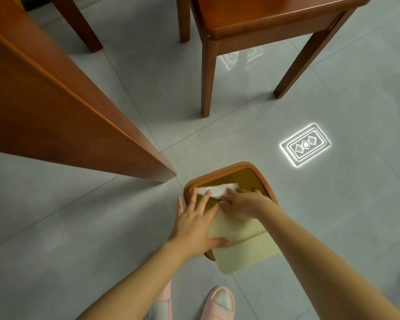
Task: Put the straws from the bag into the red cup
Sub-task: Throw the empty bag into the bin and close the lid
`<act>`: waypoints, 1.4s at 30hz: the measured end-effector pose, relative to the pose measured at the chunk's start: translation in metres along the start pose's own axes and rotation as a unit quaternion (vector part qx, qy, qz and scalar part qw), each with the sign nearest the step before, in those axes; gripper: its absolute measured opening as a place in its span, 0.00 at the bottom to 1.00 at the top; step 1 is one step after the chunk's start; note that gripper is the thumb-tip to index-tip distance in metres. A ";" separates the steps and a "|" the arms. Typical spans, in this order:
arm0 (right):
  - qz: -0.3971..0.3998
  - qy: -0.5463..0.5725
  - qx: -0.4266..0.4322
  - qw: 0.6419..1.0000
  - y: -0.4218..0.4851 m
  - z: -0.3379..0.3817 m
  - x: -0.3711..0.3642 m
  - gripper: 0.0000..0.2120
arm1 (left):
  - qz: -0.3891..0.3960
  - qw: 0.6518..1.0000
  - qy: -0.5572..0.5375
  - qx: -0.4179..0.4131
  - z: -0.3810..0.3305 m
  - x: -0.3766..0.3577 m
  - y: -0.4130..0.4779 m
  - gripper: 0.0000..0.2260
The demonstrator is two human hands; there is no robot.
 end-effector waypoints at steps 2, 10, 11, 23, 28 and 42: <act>-0.006 -0.005 0.000 1.000 0.004 0.005 0.005 0.26 | -0.003 0.997 0.076 0.009 -0.002 0.003 0.007 0.50; -0.007 -0.100 0.002 0.995 0.005 0.009 -0.012 0.22 | 0.062 0.989 0.125 -0.040 0.007 0.015 0.032 0.46; 0.009 -0.097 -0.003 0.995 0.005 0.008 -0.016 0.22 | 0.072 0.985 0.148 -0.043 0.005 0.014 0.034 0.43; -0.423 0.087 0.050 0.901 -0.110 -0.027 -0.052 0.23 | 0.081 0.970 0.228 -0.031 0.014 0.014 0.035 0.30; -0.440 0.049 0.045 0.896 -0.108 -0.026 -0.085 0.27 | 0.070 0.967 0.243 0.014 0.006 0.026 0.048 0.33; -0.467 0.079 0.068 0.878 -0.071 -0.030 -0.108 0.46 | -0.204 0.972 0.073 0.086 0.033 0.071 0.079 0.15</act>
Point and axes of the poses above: each hand's wrist, its own y-axis towards the middle knuckle, its own x-axis out of the back of the hand, z = x × y, the point moved 7 cm from there along y, towards the middle knuckle, and after that the axes turned 6 degrees about -x, right-handed, at the moved point
